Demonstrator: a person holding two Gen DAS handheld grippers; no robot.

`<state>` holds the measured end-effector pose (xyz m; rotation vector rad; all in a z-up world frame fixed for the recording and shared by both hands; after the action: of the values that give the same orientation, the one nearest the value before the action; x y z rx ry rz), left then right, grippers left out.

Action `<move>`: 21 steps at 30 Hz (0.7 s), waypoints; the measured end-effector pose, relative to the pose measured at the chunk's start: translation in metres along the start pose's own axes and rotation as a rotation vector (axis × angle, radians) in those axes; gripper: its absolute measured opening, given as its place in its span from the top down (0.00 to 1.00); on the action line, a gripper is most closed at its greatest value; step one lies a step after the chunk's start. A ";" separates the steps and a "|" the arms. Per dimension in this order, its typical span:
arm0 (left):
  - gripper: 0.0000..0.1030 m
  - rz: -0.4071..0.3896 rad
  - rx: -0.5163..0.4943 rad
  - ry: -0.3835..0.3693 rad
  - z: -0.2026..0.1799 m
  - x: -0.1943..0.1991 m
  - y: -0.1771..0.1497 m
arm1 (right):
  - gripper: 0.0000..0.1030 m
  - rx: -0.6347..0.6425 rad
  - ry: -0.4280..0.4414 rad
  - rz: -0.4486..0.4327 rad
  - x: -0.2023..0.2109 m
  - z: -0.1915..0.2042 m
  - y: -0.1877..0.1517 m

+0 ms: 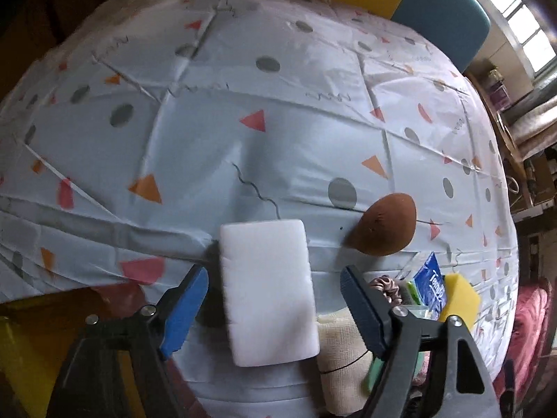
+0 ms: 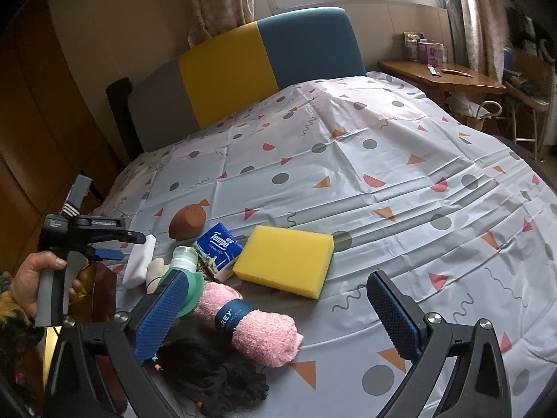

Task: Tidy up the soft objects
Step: 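Reach the left tool to the white foam block and close on it, then lift the white block toward the tray with left tool while right grasps brown egg sponge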

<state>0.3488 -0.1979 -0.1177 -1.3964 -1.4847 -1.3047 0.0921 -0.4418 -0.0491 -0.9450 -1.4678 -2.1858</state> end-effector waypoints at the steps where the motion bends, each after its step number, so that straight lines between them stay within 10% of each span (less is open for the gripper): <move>1: 0.25 0.009 0.007 0.007 -0.001 -0.005 -0.002 | 0.00 -0.001 0.000 0.000 0.000 0.000 0.000; 5: 0.45 -0.005 0.002 0.070 -0.005 -0.018 -0.006 | 0.00 -0.011 -0.003 0.004 0.000 -0.003 -0.001; 21: 0.46 -0.260 -0.084 0.005 0.005 0.057 -0.039 | 0.00 0.017 0.039 0.070 -0.013 0.010 -0.005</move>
<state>0.3018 -0.1743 -0.0728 -1.2814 -1.6678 -1.5437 0.1018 -0.4317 -0.0593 -0.9281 -1.4119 -2.1262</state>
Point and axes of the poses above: each gripper's, at about its wrist camera, not at the fingertips, and x roughly against the way its jaws point, z to its left, y to its top, the point moved 4 cm from there along -x, roughly the way its jaws point, and after that the axes turned 4 degrees about x, right-handed, at the moved point
